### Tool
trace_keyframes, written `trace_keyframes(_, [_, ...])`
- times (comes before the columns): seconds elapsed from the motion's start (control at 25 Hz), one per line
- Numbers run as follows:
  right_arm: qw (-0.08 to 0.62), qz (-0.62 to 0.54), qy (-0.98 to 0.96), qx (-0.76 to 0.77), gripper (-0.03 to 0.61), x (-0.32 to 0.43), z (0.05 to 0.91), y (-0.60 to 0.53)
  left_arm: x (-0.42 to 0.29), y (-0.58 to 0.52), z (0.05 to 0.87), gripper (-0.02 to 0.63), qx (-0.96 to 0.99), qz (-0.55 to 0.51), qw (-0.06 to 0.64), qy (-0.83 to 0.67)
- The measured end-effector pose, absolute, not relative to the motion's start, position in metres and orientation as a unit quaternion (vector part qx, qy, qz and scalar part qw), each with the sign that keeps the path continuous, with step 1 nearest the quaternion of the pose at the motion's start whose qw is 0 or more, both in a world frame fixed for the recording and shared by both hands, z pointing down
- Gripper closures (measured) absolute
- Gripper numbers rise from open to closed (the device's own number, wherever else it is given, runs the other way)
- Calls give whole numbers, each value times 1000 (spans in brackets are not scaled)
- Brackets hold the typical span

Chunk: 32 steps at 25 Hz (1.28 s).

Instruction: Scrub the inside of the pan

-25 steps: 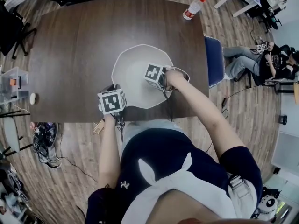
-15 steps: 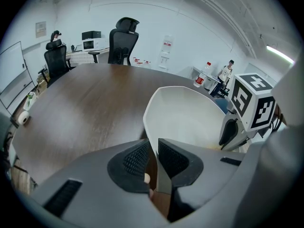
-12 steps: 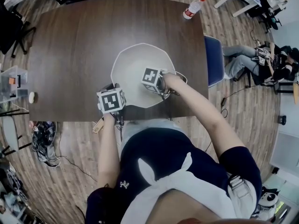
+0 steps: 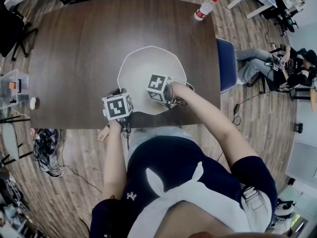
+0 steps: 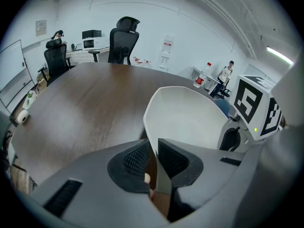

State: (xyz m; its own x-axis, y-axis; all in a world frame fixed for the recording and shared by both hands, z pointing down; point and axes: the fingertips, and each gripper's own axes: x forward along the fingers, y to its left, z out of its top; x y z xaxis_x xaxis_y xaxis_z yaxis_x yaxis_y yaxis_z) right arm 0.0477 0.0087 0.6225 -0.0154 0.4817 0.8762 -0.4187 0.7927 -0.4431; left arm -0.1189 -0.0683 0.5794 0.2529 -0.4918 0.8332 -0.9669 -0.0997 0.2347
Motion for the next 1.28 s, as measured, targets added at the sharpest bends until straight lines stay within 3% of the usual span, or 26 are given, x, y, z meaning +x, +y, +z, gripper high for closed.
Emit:
trace_keyframes(0.84, [615, 328, -717, -15, 517, -11, 618, 14, -115, -69, 580, 549, 680, 295, 414, -529])
trace_keyframes(1.28, [596, 191, -780, 0, 517, -47, 620, -10, -116, -72, 580, 549, 684, 290, 416, -525])
